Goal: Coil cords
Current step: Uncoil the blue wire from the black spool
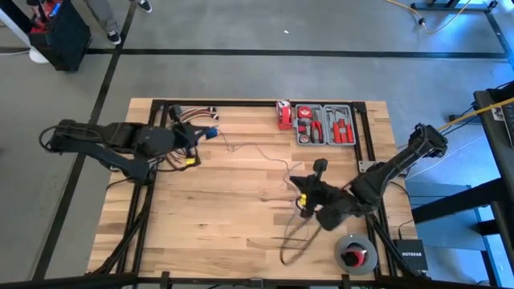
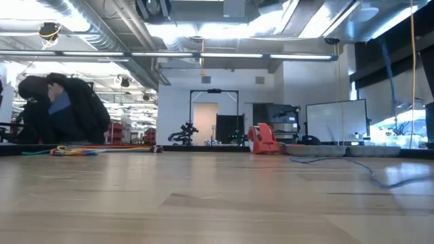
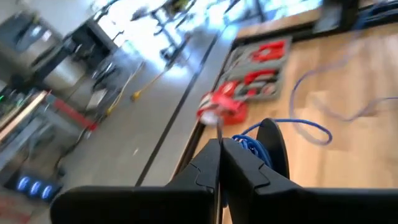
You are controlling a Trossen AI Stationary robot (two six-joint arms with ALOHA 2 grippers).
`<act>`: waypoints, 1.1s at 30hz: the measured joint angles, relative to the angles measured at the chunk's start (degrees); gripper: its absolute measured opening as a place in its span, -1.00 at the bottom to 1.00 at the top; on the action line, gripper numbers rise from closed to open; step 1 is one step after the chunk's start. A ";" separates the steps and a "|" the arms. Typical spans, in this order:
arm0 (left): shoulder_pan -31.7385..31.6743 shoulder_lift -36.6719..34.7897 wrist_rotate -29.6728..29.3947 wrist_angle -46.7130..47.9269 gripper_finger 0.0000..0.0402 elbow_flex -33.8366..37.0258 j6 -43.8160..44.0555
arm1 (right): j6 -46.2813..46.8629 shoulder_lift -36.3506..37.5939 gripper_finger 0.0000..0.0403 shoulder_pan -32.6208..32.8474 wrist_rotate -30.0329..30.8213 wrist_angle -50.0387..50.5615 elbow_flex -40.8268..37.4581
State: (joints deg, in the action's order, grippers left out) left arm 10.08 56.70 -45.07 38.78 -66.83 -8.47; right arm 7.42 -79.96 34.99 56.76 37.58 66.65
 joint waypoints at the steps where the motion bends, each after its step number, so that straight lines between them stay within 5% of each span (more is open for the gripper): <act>1: 1.24 -0.51 0.23 -0.65 -0.96 0.00 -1.18 | 4.49 0.00 -0.92 -1.18 -1.29 0.35 -1.59; 6: 5.56 -1.96 0.58 -5.33 -0.96 -0.02 -3.56 | 8.96 -0.04 -0.64 -6.89 -10.04 1.06 -4.65; 11: 6.54 -1.42 1.60 -4.17 -0.96 -0.02 -2.94 | 7.78 -0.02 -0.31 -8.33 -22.28 8.19 5.71; 14: 6.50 -0.65 1.74 -3.79 -0.96 -0.02 -2.10 | 5.10 0.00 -0.19 -8.40 -23.31 6.80 10.44; 22: 6.42 1.85 2.09 -6.17 -0.96 -0.01 -3.75 | -16.37 -1.71 -0.11 -9.74 -7.21 -19.90 5.84; 33: 6.43 2.39 2.06 -12.35 -0.96 0.00 -1.97 | -17.90 -12.96 -0.11 -20.63 -24.88 -43.03 -0.68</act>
State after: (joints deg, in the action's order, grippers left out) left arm 16.51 59.09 -43.00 26.44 -66.83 -10.45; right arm -10.49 -92.93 14.36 31.88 -5.45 65.98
